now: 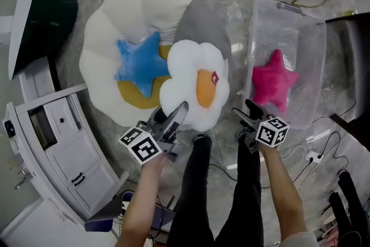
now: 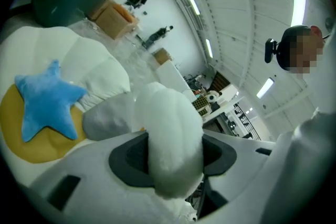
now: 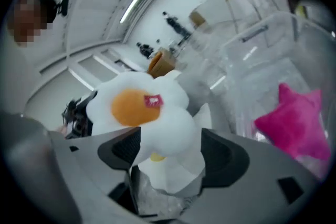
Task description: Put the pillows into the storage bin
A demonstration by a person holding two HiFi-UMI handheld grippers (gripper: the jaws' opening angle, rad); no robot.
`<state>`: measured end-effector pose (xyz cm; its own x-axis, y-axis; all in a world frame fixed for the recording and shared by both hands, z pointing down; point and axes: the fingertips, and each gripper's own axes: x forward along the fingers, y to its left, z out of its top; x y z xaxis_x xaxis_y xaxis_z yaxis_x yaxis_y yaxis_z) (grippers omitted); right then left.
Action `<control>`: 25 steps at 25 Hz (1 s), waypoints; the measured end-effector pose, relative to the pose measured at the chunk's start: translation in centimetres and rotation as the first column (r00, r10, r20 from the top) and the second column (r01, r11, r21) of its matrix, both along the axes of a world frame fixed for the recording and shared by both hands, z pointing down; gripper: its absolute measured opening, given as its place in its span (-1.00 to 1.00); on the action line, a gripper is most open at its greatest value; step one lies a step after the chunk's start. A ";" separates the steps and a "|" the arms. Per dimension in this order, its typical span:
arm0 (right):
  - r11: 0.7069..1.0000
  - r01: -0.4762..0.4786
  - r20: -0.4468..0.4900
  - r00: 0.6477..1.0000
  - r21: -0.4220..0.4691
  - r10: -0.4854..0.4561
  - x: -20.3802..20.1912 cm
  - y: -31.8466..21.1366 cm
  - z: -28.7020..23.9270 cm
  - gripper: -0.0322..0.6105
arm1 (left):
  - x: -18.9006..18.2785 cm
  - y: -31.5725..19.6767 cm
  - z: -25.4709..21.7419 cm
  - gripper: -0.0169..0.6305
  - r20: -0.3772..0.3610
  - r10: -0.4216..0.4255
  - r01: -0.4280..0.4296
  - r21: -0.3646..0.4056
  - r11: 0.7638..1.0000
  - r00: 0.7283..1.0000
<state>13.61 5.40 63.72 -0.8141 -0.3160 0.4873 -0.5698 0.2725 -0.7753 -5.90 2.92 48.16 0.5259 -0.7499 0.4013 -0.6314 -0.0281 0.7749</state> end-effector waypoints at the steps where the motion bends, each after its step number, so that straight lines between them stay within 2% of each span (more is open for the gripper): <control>1: 0.997 -0.071 0.030 0.997 -0.040 0.072 1.7 -0.5 0.3 0.21 | 1.6 0.1 -0.2 -0.31 -0.007 0.036 -0.036 0.000 0.999 0.999; 4: 0.971 -0.184 0.118 0.972 -0.152 0.202 5.7 -0.7 1.4 0.21 | 6.2 0.5 -0.9 -0.31 -0.060 0.127 -0.127 0.010 0.992 0.990; 7: 0.939 -0.250 0.155 0.944 -0.234 0.290 9.0 -0.7 2.3 0.23 | 10.3 0.4 -1.4 -0.31 -0.154 0.168 -0.167 0.023 0.986 0.974; 9: 0.912 -0.294 0.196 0.913 -0.287 0.357 11.0 -0.6 2.3 0.32 | 12.7 0.2 -1.9 -0.31 -0.208 0.194 -0.191 0.033 0.981 0.959; 11: 0.882 -0.323 0.274 0.864 -0.343 0.422 12.8 -0.8 1.8 0.39 | 14.9 -0.4 -2.4 -0.31 -0.234 0.228 -0.222 0.049 0.974 0.945; 14: 0.824 -0.346 0.394 0.751 -0.449 0.530 15.4 -1.1 0.9 0.37 | 17.6 -1.3 -2.3 -0.31 -0.275 0.249 -0.244 0.055 0.968 0.929; 15: 0.819 -0.352 0.405 0.737 -0.453 0.541 16.3 -1.2 0.7 0.36 | 18.3 -1.5 -2.2 -0.31 -0.289 0.252 -0.247 0.054 0.968 0.924; 17: 0.834 -0.372 0.384 0.759 -0.408 0.526 18.1 -1.7 0.5 0.02 | 19.7 -2.2 -1.9 -0.31 -0.292 0.261 -0.257 0.052 0.965 0.920; 21: 0.855 -0.404 0.315 0.806 -0.324 0.501 21.5 -2.7 -0.1 -0.14 | 22.7 -3.4 -1.2 -0.31 -0.250 0.290 -0.291 0.034 0.956 0.924; 23: 0.862 -0.425 0.239 0.838 -0.277 0.490 23.6 -3.0 -0.1 -0.21 | 24.1 -3.8 -0.7 -0.31 -0.208 0.311 -0.314 0.020 0.949 0.927; 25: 0.859 -0.450 0.160 0.855 -0.244 0.493 25.7 -3.5 -0.1 -0.29 | 25.4 -4.2 -0.2 -0.30 -0.171 0.328 -0.331 0.013 0.944 0.929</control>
<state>39.31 1.93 63.60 -0.6794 -0.6065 0.4131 -0.4104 -0.1527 -0.8990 19.47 -1.30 48.01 0.8031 -0.5170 0.2961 -0.4493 -0.1992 0.8709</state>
